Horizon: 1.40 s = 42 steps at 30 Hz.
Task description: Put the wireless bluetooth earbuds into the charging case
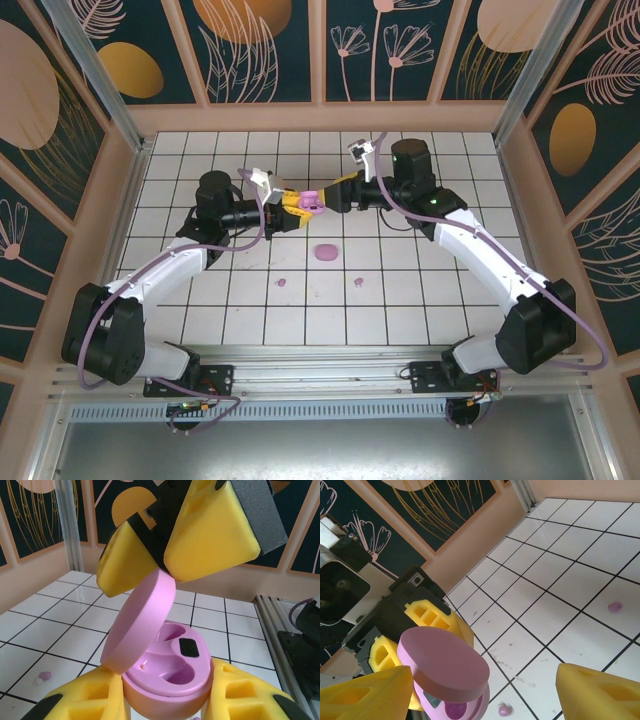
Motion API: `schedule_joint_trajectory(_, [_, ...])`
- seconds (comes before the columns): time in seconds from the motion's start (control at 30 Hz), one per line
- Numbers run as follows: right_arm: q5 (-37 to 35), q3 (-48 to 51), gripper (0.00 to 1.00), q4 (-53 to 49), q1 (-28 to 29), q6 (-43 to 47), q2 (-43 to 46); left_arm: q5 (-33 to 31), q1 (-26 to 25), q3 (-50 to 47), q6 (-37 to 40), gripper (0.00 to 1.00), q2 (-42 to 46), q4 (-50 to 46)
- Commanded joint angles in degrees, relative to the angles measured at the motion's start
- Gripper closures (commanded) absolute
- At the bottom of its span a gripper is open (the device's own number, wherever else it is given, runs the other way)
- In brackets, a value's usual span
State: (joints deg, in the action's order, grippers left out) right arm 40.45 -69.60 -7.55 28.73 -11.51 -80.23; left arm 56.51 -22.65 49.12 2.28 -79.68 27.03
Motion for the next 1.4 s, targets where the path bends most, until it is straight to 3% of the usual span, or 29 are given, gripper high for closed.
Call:
schedule_joint_trajectory(0.0, [1.0,0.6,0.25,-0.2,0.5,-0.7,1.8,1.6,-0.5,0.9,-0.9,1.0,-0.5,3.0])
schedule_joint_trajectory(0.37, [0.4,0.0,0.24,0.2,0.7,-0.9,3.0,0.1,-0.4,1.0,-1.2,1.0,-0.7,2.6])
schedule_joint_trajectory(0.67, [-13.4,-3.0,0.26,-2.7,-0.1,-5.0,-0.7,-6.7,2.2,0.9,-0.7,1.0,0.1,-4.7])
schedule_joint_trajectory(0.87, [-17.0,-8.3,0.3,-1.5,-0.3,-10.6,-12.6,-12.9,6.6,-2.6,-4.5,1.0,3.0,-6.2])
schedule_joint_trajectory(1.0, [-20.2,-15.8,0.38,-2.7,0.2,-13.2,-24.4,-18.0,9.1,-5.8,-6.3,1.0,5.9,-7.5])
schedule_joint_trajectory(1.2, [-27.0,-35.8,0.64,-13.9,2.3,-20.0,-43.3,-25.6,10.7,-9.5,-8.5,1.0,9.2,-9.4])
schedule_joint_trajectory(1.37, [-29.3,-50.3,0.68,-20.0,6.1,-26.0,-55.5,-26.7,10.8,-11.9,-10.8,1.0,10.4,-7.6])
